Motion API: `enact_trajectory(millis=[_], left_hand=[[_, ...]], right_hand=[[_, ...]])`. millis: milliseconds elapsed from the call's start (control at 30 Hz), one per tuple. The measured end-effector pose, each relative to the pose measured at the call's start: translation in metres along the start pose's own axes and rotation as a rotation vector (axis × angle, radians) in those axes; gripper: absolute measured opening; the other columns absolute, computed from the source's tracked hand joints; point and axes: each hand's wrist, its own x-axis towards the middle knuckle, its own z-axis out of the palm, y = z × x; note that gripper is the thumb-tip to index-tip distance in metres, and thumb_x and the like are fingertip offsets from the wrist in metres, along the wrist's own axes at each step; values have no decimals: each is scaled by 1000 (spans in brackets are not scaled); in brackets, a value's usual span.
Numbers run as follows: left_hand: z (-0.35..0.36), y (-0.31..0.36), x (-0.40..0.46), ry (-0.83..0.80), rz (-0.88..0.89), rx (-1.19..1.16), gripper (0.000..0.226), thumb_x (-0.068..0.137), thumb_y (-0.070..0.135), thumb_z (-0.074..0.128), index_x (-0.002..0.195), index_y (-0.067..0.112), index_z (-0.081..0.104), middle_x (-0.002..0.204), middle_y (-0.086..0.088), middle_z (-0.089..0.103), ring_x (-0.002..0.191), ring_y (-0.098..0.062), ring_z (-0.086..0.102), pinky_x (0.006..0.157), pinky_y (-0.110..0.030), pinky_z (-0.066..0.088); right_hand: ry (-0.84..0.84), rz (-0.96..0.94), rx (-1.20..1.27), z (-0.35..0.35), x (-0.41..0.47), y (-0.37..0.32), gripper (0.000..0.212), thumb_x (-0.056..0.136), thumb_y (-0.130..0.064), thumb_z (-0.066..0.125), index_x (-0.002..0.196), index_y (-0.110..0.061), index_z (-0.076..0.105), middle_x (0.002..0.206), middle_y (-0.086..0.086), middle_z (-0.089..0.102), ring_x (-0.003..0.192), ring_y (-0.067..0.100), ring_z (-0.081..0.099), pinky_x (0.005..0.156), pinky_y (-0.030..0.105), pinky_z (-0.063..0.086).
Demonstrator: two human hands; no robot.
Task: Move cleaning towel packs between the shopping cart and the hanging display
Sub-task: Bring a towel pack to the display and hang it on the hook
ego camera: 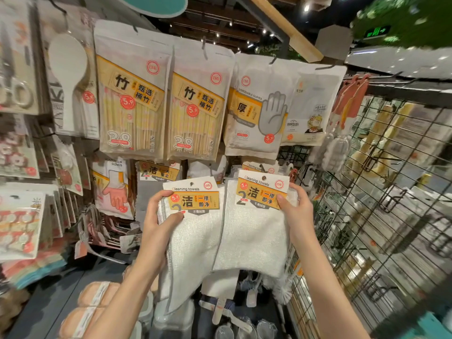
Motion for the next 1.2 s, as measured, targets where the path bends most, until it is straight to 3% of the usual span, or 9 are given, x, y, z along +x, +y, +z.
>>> enact_trajectory(millis=[67,333,500,700,900,1033,1200], left_hand=[[0,1,0,5,13,5,46,76,9,65,108,39,55,124,-1,60,113,-26,57,101,-54,40],[3,3,4,31,42,4,47,85,-2,59,107,40,55,127,3,57,116,-19,55,103,-46,40],[10,0,6,60,71,10,46,86,-1,60,109,39,55,127,3,55,118,-21,53,103,-46,40],[22,-2,9,88,73,-6,46,86,-1,59,112,36,54,127,4,56,114,-20,56,99,-46,43],[34,-3,11,112,98,20,45,86,-1,59,114,35,55,114,22,57,100,6,57,85,-29,43],[38,-9,17,99,119,72,45,87,0,59,115,35,57,120,21,57,114,-1,52,92,-32,40],[42,-12,21,111,145,115,35,87,-1,59,101,32,63,114,19,61,110,7,51,89,-23,37]], right_hand=[[7,24,9,1,5,4,36,86,-3,62,117,-18,54,118,11,63,105,25,62,80,27,51],[45,159,-10,-3,25,32,39,84,-4,63,109,-33,56,124,3,60,109,23,61,96,48,49],[41,153,-43,-5,47,34,37,86,0,60,105,-32,54,107,-6,61,105,22,61,94,43,50],[35,110,-48,-6,73,38,34,89,-1,57,108,-28,53,123,5,59,108,23,59,94,39,48],[19,138,-64,-3,91,49,37,87,1,58,117,-22,53,128,4,54,112,24,57,98,42,47],[53,38,-106,7,99,51,37,84,5,60,114,-12,49,118,-2,48,113,20,48,99,38,41],[-53,21,-187,15,117,58,18,87,4,55,101,-7,57,120,-4,49,118,11,38,99,28,27]])
